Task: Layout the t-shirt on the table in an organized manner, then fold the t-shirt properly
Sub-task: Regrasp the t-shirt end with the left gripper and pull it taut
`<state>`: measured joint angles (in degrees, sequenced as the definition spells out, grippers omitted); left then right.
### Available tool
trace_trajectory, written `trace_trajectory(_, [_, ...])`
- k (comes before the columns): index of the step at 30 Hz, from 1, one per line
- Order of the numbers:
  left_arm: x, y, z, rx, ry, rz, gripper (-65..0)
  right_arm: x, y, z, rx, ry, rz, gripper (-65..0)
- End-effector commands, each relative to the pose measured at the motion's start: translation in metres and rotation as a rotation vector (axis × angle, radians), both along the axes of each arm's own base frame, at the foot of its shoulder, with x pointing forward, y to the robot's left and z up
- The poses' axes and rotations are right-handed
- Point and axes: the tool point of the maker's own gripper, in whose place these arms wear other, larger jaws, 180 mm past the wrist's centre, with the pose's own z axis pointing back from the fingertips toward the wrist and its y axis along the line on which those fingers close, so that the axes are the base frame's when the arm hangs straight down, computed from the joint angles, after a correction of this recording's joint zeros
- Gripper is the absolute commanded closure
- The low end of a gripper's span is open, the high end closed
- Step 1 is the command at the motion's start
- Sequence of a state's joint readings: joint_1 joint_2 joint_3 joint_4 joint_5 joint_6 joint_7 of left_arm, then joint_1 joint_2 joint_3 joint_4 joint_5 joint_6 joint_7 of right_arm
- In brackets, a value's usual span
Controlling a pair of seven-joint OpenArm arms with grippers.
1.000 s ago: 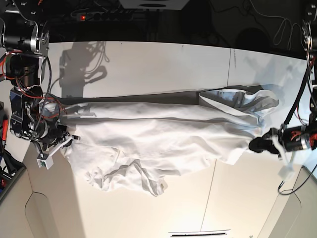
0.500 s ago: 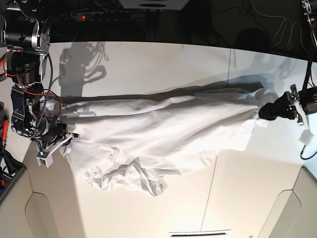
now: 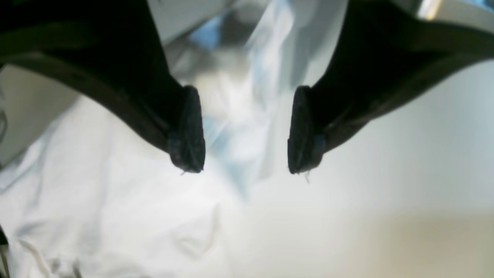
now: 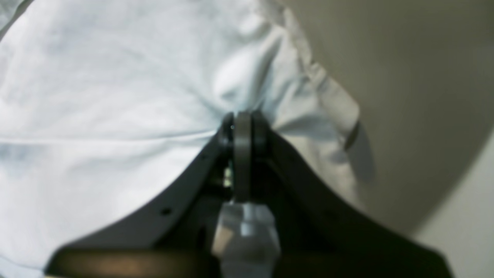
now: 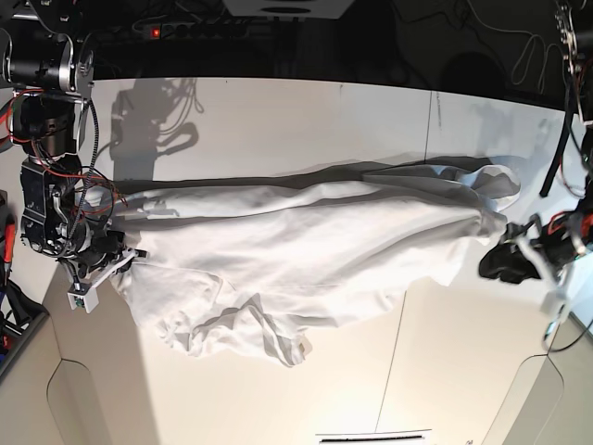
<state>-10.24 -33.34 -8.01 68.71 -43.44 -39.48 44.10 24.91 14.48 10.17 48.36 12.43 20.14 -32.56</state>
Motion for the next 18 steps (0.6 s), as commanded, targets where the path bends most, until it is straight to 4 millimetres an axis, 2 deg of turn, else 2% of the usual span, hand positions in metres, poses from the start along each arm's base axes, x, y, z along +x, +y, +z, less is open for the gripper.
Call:
trace_trajectory(1, [0.009, 0.0, 0.01, 0.026, -0.022, -0.03, -37.4, 0.01, -0.01, 0.012, -0.022, -0.024, -0.01, 0.0])
trace_trajectory(6, [0.005, -0.028, -0.028, 0.089, 0.102, -0.151, -37.4, 0.009, -0.01, 0.012, -0.022, -0.024, -0.01, 0.0])
trace_trajectory(8, [0.001, -0.034, -0.036, 0.102, 0.127, -0.178, -37.4, 0.01, -0.01, 0.012, -0.022, -0.024, -0.011, 0.0])
trace_trajectory(16, [0.001, -0.033, -0.039, 0.135, 0.122, -0.189, -37.3, 0.01, -0.01, 0.012, -0.022, -0.025, -0.01, 0.0])
trace_trajectory(17, [0.001, -0.034, -0.04, 0.136, 0.121, -0.19, -36.1, 0.01, -0.01, 0.012, -0.021, -0.028, -0.011, 0.0])
trace_trajectory(18, [0.001, -0.034, -0.04, 0.137, 0.121, -0.191, -31.5, 0.01, -0.01, 0.012, -0.022, -0.028, -0.011, 0.0])
